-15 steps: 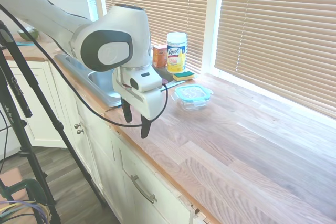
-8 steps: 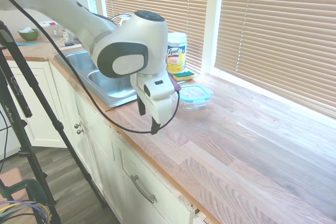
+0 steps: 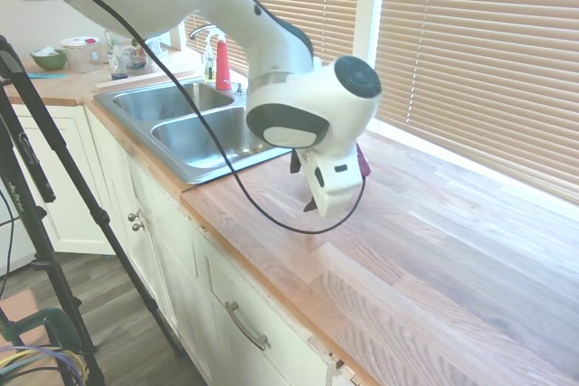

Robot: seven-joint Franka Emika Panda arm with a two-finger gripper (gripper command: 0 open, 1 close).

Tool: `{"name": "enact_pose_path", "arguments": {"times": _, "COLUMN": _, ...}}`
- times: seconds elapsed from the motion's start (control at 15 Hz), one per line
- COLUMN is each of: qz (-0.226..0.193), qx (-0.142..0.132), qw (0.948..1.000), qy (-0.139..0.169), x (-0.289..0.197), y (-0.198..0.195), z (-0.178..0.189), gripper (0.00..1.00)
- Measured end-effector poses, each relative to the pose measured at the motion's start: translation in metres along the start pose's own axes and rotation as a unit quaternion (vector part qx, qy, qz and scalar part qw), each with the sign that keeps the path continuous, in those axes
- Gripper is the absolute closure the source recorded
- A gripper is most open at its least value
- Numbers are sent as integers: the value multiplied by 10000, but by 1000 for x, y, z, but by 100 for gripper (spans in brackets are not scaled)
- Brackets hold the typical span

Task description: Uncover the lid of the food container

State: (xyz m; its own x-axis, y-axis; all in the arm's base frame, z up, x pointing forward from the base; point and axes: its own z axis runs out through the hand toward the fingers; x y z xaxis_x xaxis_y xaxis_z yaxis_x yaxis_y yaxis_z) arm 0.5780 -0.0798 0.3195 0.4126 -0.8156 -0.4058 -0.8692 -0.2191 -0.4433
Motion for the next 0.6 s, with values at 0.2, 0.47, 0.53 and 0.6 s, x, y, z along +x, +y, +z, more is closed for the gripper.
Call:
{"name": "enact_pose_path", "arguments": {"times": 0.2, "qz": 57, "qx": 316, "qw": 9992, "qy": -249, "x": 25, "y": -17, "z": 12, "gripper": 0}}
{"name": "enact_pose_path", "arguments": {"times": 0.47, "qz": 79, "qx": 720, "qw": 9966, "qy": -399, "x": 34, "y": -46, "z": 9, "gripper": 0}}
{"name": "enact_pose_path", "arguments": {"times": 0.53, "qz": 92, "qx": 792, "qw": 9960, "qy": -403, "x": 38, "y": -50, "z": 8, "gripper": 0}}
{"name": "enact_pose_path", "arguments": {"times": 0.6, "qz": 114, "qx": 843, "qw": 9954, "qy": -430, "x": 40, "y": -53, "z": 9, "gripper": 0}}
